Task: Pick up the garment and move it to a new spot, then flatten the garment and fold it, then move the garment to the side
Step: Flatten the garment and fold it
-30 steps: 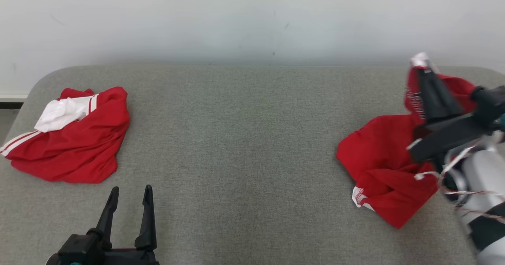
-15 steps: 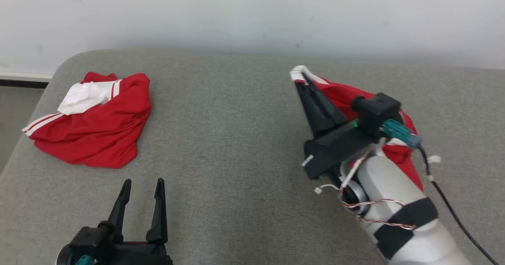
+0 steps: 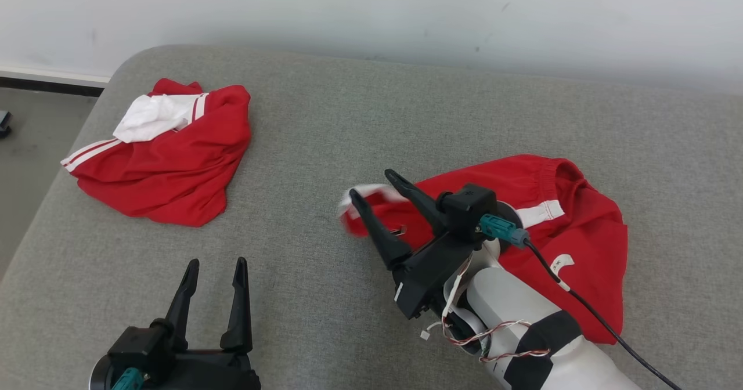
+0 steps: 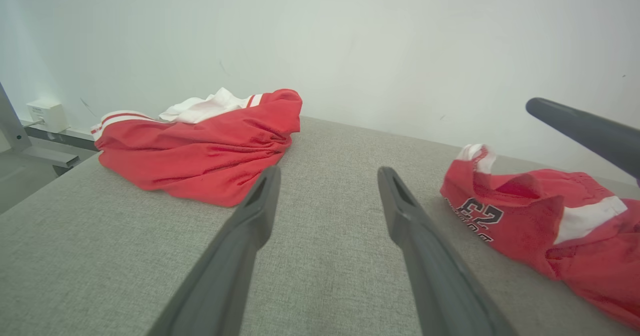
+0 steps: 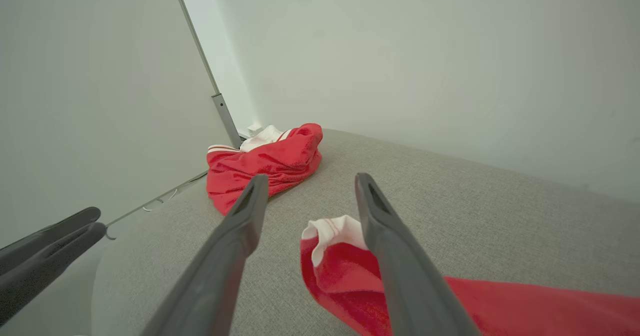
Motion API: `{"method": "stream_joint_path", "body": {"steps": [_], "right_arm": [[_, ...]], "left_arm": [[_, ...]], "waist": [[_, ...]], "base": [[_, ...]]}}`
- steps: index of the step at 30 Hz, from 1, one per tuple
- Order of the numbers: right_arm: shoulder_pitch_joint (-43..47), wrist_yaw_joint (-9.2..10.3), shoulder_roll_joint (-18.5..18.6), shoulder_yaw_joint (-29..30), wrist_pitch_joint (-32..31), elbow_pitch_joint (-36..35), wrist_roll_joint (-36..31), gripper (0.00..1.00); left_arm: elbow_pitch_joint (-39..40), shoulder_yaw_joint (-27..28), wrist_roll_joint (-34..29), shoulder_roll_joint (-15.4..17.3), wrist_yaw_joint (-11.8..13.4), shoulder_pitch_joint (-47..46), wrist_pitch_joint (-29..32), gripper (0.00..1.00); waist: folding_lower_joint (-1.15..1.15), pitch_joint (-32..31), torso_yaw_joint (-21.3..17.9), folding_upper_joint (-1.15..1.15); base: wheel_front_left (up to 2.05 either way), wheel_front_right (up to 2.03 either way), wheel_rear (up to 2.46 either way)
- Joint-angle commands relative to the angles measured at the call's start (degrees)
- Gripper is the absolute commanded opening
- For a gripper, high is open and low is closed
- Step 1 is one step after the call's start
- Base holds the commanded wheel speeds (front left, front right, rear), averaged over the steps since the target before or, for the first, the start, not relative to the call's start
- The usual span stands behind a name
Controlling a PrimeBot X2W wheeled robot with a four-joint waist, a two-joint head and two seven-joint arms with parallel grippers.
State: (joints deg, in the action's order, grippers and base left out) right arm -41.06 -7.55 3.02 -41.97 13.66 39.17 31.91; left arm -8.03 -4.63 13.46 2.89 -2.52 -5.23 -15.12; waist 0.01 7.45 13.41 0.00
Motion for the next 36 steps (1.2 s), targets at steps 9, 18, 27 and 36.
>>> {"method": "stream_joint_path", "body": {"steps": [9,18,27,36], "right_arm": [[-1.26,0.12,1.69,3.64,1.58,-3.67,0.56,1.00],[10.88,0.13,11.04,18.67,1.60,-15.72,-6.23,1.00],[27.22,0.13,14.16,33.07,1.49,-25.04,-10.09,1.00],[39.40,0.13,10.97,39.76,1.50,-30.54,-12.38,1.00]], "left_arm": [[-0.27,0.94,-0.64,0.02,0.24,0.15,-0.05,1.00],[0.67,3.13,-2.25,0.01,-0.17,1.58,-0.06,1.00],[1.69,5.95,-4.16,0.03,-0.71,3.44,-0.05,1.00],[1.73,6.63,-5.80,0.03,-1.55,3.92,-0.05,1.00]], "waist": [[-0.01,-1.45,-2.99,0.00],[-0.01,-3.18,-6.06,0.00],[-0.01,-4.80,-8.44,0.00],[-0.01,-5.66,-9.00,0.00]], "base": [[0.00,0.00,0.00],[0.00,0.00,0.00],[0.00,0.00,0.00],[0.00,0.00,0.00]]}}
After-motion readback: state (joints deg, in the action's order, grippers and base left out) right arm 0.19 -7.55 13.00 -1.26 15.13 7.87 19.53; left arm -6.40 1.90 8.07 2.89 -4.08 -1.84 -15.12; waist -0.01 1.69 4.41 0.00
